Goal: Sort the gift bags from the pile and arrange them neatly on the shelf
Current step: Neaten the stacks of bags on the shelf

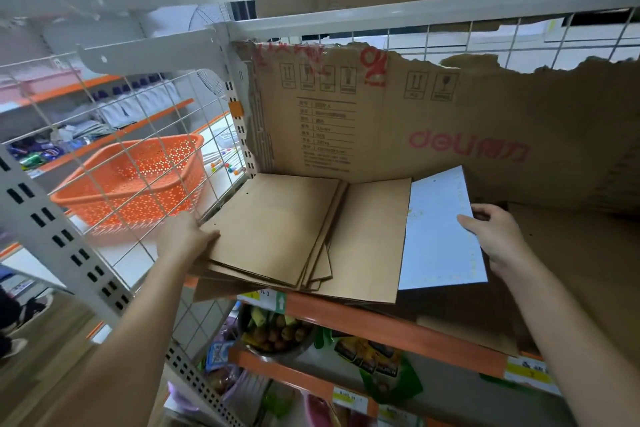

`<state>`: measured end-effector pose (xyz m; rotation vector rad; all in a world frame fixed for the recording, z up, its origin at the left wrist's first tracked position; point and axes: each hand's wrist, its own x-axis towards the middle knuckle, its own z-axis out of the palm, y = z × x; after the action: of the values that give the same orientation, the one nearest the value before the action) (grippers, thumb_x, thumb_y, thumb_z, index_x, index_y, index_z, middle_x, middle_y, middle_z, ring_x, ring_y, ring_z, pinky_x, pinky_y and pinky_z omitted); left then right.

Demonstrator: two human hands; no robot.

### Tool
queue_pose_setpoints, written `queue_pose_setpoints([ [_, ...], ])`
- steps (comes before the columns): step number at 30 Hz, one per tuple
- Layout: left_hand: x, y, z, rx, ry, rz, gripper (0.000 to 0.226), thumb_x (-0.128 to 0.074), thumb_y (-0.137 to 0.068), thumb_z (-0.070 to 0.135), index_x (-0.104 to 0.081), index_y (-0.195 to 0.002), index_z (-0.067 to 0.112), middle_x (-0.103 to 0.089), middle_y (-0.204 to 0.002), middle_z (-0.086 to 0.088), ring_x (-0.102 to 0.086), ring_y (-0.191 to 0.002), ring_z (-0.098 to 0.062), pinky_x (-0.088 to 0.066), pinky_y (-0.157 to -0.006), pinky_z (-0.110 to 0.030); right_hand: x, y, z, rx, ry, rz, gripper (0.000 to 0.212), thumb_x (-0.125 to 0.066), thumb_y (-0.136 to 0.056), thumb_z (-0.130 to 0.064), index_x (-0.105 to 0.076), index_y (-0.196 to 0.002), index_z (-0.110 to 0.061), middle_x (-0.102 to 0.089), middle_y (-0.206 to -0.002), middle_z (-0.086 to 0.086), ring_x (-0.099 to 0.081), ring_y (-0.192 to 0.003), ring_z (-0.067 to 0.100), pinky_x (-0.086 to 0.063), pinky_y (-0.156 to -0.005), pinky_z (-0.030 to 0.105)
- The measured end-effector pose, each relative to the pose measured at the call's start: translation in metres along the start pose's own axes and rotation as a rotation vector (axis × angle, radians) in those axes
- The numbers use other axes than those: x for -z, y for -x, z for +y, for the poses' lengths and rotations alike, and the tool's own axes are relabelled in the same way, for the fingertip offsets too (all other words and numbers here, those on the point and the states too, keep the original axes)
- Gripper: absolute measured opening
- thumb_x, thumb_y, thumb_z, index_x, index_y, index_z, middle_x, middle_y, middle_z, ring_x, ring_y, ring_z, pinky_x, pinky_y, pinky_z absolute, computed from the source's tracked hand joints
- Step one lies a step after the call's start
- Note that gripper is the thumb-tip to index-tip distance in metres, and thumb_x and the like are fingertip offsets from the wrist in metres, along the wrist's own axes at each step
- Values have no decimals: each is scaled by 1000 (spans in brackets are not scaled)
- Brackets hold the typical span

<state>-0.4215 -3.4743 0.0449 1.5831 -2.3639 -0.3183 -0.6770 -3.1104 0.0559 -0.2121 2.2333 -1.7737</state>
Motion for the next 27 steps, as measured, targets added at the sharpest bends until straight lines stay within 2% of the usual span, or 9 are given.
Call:
queue_pose_setpoints([
  [3,-10,5,-7,-8,-5,-43,37,-71,-80,35,-60,-94,3,-64,-108,-21,-52,-108,-36,-45,-83,-40,1,3,1,-7,-7,-3,38,-54,-92,-9,-48,-129,-3,-55,-130,18,-60,-105,34,-48,-77,39],
  [6,-8,4,-10,19,5,-42,43,-70,-81,35,-61,-108,3,-61,-118,-20,-49,-116,-35,-42,-89,-37,6,6,2,-7,-21,-5,36,-54,-92,-9,-49,-127,-2,-56,-128,17,-60,-105,36,-48,-78,40],
  [10,9,5,-21,147,289,-298,52,-73,-80,30,-60,-119,-2,-63,-116,-15,-57,-100,-29,-44,-88,-34,19,6,3,-19,-64,8,35,-53,-93,-8,-49,-127,-1,-61,-116,16,-62,-86,30,-49,-67,34],
  [11,14,8,-24,164,400,-386,47,-72,-81,26,-62,-117,-2,-66,-108,-15,-60,-91,-28,-50,-85,-34,24,7,3,-25,-71,6,35,-52,-93,-9,-48,-127,-1,-62,-108,14,-61,-78,25,-48,-62,33],
  [14,20,33,-20,209,762,-541,35,-59,-90,12,-53,-123,0,-64,-95,-13,-60,-75,-24,-56,-53,-22,41,6,6,-47,-53,-5,36,-51,-95,-14,-46,-129,-4,-61,-105,14,-60,-73,20,-46,-58,32],
  [17,20,62,-10,191,1068,-524,33,-46,-96,3,-41,-128,11,-60,-98,-10,-59,-74,-21,-53,-45,-20,61,7,10,-52,-9,14,37,-49,-96,-18,-45,-131,-9,-59,-93,6,-58,-73,19,-43,-56,30],
  [20,21,93,1,100,1215,-509,33,-41,-96,-1,-46,-116,24,-69,-89,-5,-66,-59,-13,-53,-44,-19,86,14,13,-15,47,49,36,-48,-96,-21,-46,-131,-12,-61,-103,11,-58,-73,19,-42,-57,29],
  [22,17,111,8,51,1288,-533,38,-41,-95,-2,-51,-109,32,-74,-85,3,-68,-60,-7,-54,-48,-17,105,18,18,5,56,79,35,-48,-96,-23,-46,-130,-14,-62,-96,5,-58,-75,20,-43,-58,29],
  [27,-7,146,41,36,1318,-590,37,-46,-94,4,-59,-101,38,-69,-99,-4,-65,-71,-17,-56,-52,-25,151,37,31,19,15,188,38,-50,-95,-23,-46,-131,-15,-63,-92,1,-62,-84,24,-50,-79,42],
])
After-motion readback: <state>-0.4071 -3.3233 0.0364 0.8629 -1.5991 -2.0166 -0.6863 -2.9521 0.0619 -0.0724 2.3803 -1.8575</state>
